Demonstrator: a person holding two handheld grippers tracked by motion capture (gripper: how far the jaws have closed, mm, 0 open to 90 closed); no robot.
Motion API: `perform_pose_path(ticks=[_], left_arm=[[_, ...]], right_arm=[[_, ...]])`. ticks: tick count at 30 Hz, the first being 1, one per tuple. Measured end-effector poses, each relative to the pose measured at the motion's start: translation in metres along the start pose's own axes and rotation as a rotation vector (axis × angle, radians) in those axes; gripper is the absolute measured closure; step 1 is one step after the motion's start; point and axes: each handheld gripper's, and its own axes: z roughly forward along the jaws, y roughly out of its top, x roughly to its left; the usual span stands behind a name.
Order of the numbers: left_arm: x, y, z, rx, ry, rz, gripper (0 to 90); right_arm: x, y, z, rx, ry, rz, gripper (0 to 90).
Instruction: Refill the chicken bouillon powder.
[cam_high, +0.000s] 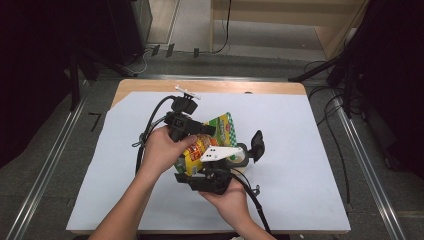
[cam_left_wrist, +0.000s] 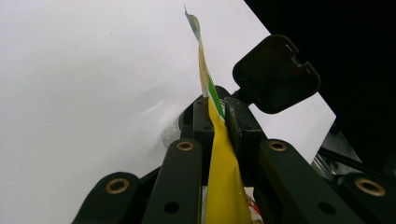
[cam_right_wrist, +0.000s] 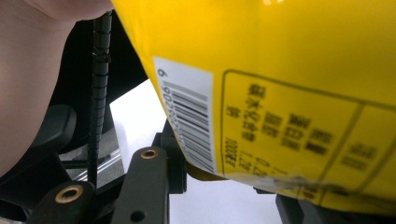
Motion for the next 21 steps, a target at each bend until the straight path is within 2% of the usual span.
perform_pose_path(ticks=[21], left_arm=[[-0.0019, 0.0002, 0.0011, -0.003, 0.002, 0.005, 84.3]], right_arm=[[0.0005, 0.0002, -0.001, 0.003, -0.007, -0.001, 65.7]])
